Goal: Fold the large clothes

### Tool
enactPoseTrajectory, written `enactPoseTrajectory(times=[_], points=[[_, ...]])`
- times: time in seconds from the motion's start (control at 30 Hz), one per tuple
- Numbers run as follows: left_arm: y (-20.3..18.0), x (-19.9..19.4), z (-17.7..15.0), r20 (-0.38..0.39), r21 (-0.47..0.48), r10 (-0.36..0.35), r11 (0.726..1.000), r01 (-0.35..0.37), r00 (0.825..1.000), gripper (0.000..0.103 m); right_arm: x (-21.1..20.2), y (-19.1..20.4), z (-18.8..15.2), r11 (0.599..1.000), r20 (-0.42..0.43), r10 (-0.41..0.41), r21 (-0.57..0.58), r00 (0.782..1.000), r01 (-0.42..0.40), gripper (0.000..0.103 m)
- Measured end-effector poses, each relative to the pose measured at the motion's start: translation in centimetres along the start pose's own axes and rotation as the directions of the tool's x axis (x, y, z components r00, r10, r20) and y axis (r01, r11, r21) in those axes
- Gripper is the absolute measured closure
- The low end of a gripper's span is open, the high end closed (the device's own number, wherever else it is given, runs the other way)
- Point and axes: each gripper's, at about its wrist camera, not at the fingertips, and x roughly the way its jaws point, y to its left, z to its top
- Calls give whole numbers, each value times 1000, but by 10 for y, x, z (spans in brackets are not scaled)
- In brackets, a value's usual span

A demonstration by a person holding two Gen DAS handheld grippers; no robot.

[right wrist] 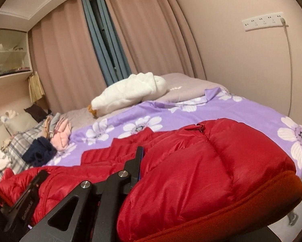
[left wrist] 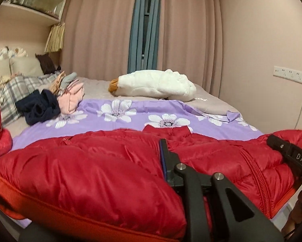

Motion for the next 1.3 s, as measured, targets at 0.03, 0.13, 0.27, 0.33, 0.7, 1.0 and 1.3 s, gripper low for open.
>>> enactPoseTrajectory(times=[0.03,0.13,0.27,0.33,0.7,1.0,1.3], points=[[-2,4,2,5,9,3,1000,-3,1000,85,7,2,4,1000,2,-4,-8,1000,4,91],[-5,37,18,7,9,8,1000,-8,1000,84,32,4,22,1000,-1,-8,-9,1000,8,91],[0,99,39,-29,-35,-13,999,12,999,74,88,1,47,1000,-48,-21,5,999,21,78],[5,139,50,-87,-62,-5,998,-1,996,60,123,2,59,995,-90,-95,-24,991,93,41],[33,173,87,86,-164,92,983,-77,992,5,163,14,88,986,56,-135,-95,989,140,9],[17,276,-26,-273,-48,102,992,-119,957,53,259,-8,20,982,-208,-190,-55,959,182,64],[6,287,-30,-314,-15,109,993,-119,943,52,282,-17,-12,973,-254,-227,-105,940,206,68]])
